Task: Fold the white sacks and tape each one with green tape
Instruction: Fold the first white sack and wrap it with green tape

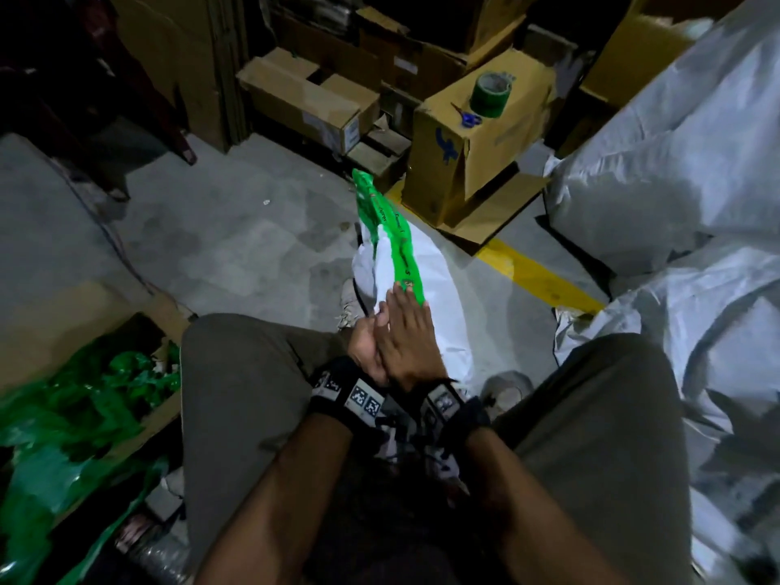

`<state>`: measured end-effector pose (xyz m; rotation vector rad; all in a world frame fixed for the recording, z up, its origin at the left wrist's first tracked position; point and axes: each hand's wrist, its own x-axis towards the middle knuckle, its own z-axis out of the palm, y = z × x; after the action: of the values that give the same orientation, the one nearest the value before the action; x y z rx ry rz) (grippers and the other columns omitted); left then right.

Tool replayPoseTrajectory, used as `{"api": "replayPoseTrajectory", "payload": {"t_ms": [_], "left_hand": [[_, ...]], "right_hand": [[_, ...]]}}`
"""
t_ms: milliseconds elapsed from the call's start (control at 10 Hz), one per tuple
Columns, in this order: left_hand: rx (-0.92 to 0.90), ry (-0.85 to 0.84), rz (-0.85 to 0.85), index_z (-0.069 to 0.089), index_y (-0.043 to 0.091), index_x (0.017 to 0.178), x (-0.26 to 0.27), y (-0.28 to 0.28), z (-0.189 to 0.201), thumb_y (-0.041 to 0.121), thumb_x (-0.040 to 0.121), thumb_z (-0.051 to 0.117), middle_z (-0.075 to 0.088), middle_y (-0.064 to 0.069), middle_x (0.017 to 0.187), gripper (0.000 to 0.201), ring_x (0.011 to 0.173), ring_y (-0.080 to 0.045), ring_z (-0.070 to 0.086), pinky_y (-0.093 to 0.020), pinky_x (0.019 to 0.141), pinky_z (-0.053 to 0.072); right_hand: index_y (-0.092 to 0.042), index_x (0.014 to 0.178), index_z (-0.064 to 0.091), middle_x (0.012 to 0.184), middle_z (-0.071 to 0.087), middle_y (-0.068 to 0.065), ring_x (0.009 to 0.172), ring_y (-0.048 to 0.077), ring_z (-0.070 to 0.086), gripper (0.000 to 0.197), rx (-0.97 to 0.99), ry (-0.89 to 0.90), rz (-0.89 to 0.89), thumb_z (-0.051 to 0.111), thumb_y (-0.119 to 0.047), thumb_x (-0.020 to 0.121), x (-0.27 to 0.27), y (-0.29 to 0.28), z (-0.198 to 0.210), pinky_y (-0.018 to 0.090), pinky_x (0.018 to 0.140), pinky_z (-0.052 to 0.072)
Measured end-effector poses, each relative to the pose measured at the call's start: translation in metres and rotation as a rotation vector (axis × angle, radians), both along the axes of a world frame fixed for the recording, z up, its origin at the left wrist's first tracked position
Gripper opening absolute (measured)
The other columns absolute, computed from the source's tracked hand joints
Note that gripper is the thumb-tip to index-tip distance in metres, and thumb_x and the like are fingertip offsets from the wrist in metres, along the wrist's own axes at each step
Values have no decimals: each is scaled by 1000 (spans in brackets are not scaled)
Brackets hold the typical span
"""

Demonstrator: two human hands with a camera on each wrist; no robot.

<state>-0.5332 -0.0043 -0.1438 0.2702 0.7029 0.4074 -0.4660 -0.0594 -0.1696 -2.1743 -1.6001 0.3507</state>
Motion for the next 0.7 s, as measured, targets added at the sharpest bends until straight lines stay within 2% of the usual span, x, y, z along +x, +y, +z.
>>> {"api": "replayPoseTrajectory", "payload": {"t_ms": [100,200,300,400,500,600,700], "left_hand": [[131,22,292,80,9,100,22,-16,-17,26,94,50,71,-8,121,35,107,-18,69,-32,101,51],[61,16,151,82,11,97,16,-20,-12,30,91,66,72,-9,118,25,111,-21,66,-37,111,43],[-45,-67,54,57,-1,137,3,-9,3,66,92,52,53,-23,143,81,133,-35,52,-46,121,27],[-90,7,-1,53,-5,139,1,-7,0,79,90,36,52,-27,142,98,132,-39,51,-49,120,27],[0,194,-125,66,-4,117,0,1,-3,72,87,53,65,-24,118,83,107,-35,64,-45,103,46],[196,512,-236,65,7,65,1,20,-7,53,88,60,64,-9,55,52,44,-23,62,-35,60,55],[429,804,-141,66,8,77,5,35,-32,64,49,83,67,-5,64,64,55,-22,63,-33,58,57]], "right_hand": [[-9,156,30,163,27,9,152,22,19,84,-62,137,-73,4,-63,97,20,2,26,37,124,8],[-5,155,31,159,34,16,148,27,30,89,-22,236,-206,10,-67,95,24,4,41,39,122,17],[0,153,31,158,34,20,146,32,33,97,5,252,-223,28,-73,90,-1,-28,27,43,121,23],[0,154,28,160,31,18,148,30,29,96,-35,365,-232,42,-64,84,11,-41,29,33,121,19],[-7,154,34,159,36,10,147,23,32,78,-102,437,-209,60,-36,87,30,-46,38,18,113,20],[-13,144,53,143,56,12,135,24,50,56,-175,464,-178,62,-21,89,32,-54,46,18,107,32],[-23,135,64,132,65,10,128,25,57,47,-242,449,-134,63,-25,88,11,-58,37,26,106,42]]}}
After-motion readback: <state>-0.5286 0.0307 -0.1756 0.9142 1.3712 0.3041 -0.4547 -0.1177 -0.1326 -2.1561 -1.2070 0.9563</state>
